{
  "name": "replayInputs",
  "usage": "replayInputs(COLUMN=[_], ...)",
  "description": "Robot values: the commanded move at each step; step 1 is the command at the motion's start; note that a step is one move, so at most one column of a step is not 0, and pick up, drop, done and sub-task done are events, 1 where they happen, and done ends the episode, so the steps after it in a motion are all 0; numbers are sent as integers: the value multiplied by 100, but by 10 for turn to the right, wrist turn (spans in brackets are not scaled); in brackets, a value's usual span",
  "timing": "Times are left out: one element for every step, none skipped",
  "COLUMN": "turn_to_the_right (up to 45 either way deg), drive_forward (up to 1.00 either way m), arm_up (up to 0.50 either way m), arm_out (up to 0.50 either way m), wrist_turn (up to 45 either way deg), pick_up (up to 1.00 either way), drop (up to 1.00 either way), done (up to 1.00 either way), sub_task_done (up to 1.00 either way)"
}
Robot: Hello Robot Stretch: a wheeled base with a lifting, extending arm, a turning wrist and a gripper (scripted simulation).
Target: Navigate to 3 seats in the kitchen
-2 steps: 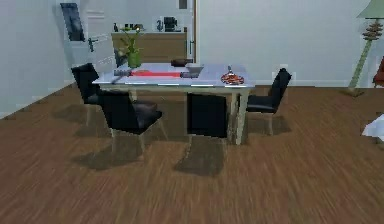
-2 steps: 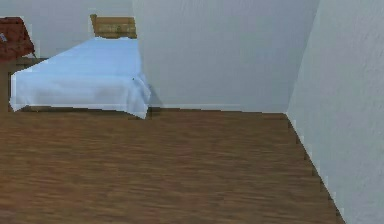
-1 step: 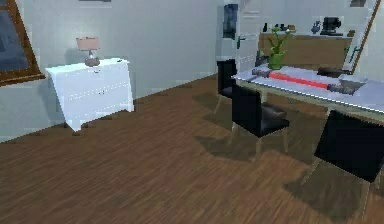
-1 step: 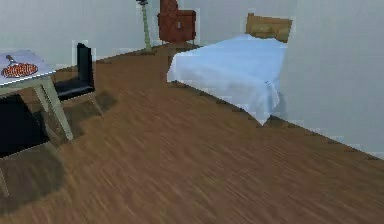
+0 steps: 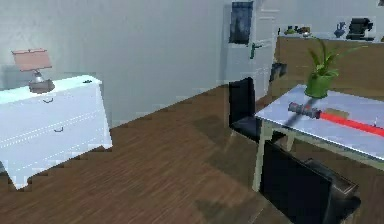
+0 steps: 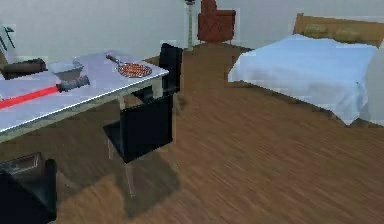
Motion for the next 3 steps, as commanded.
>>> replayInputs(turn_to_the_right=[0,0,-450], drive_forward=[100,95,0], arm_up=[0,0,0], arm_out=[0,0,0], wrist_turn=[0,0,0], pick_up=[0,0,0], drop=[0,0,0], done=[0,0,0], sub_task_done=[0,0,0])
